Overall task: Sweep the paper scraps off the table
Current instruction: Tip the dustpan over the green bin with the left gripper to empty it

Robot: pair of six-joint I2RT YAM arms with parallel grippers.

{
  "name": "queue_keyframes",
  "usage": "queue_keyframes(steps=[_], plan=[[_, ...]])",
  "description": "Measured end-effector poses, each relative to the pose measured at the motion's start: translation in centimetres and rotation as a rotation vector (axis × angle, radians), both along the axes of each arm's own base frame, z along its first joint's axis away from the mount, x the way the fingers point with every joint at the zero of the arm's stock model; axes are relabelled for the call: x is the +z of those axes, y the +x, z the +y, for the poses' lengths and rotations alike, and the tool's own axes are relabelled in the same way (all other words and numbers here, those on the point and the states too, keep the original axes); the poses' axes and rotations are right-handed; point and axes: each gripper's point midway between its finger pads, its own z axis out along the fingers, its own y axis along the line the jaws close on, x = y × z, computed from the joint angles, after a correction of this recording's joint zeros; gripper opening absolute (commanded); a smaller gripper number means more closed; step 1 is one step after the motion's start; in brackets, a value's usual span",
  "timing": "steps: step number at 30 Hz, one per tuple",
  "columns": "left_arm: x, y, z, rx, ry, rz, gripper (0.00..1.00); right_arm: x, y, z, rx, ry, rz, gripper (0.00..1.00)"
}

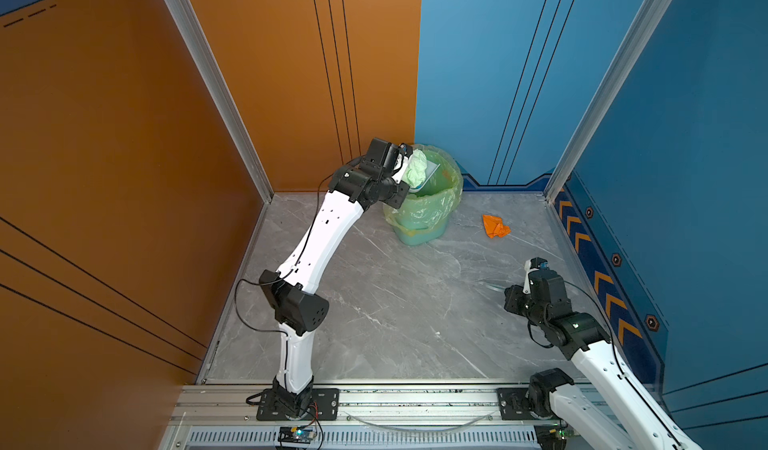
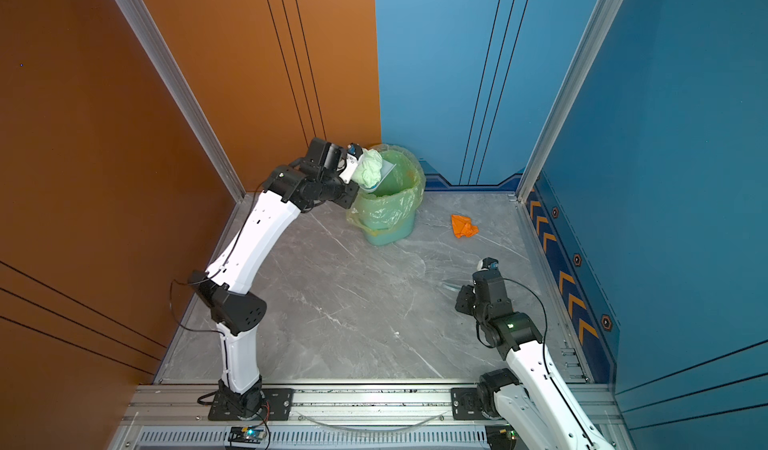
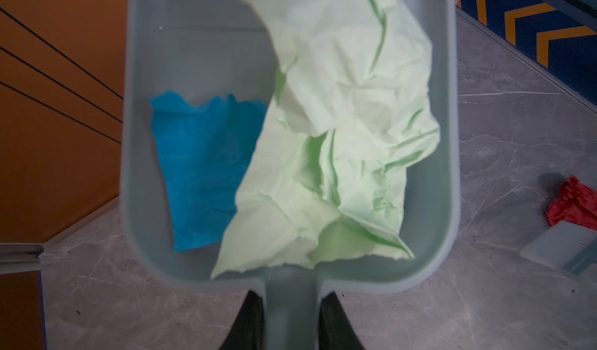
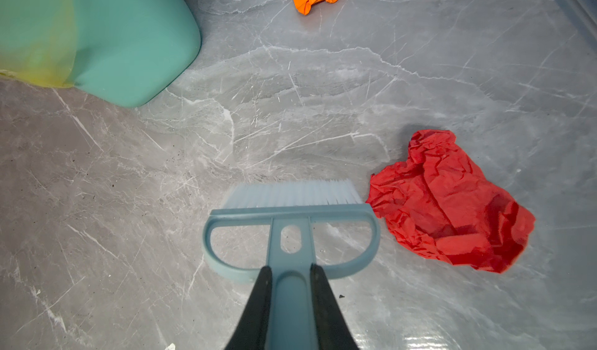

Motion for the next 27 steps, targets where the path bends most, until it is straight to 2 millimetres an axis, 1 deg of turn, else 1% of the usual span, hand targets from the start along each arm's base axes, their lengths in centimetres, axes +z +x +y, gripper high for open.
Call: queue_keyframes(steps=[3, 6, 9, 15, 20, 23, 27], plan=[[-1.1, 1.2, 0.1, 0.005, 0.030, 0.014, 0.00, 0.0, 0.0, 0.0, -0.001, 0.001, -0.001, 0.00], [-2.5, 1.7, 0.5, 0.016, 0.082, 0.036, 0.00, 0.1, 0.0, -0.1, -0.003, 0.001, -0.005, 0.00], [-3.2, 2.1, 1.3, 0.031, 0.147, 0.035, 0.00, 0.2, -0.1, -0.1, -0.005, 0.002, -0.007, 0.00], [-2.4, 3.0, 3.1, 0.069, 0.269, -0.030, 0.00, 0.5, -0.2, -0.1, -0.004, 0.010, -0.018, 0.00], [-1.7, 3.6, 3.9, 0.081, 0.396, -0.090, 0.00, 0.9, -0.3, 0.0, -0.005, 0.029, -0.037, 0.00], [-1.5, 4.0, 3.6, 0.072, 0.459, -0.120, 0.00, 0.8, -0.5, 0.0, -0.007, 0.032, -0.039, 0.00], [-2.1, 4.3, 2.7, 0.040, 0.548, -0.143, 0.00, 0.7, -0.7, -0.1, -0.009, 0.034, -0.038, 0.00]])
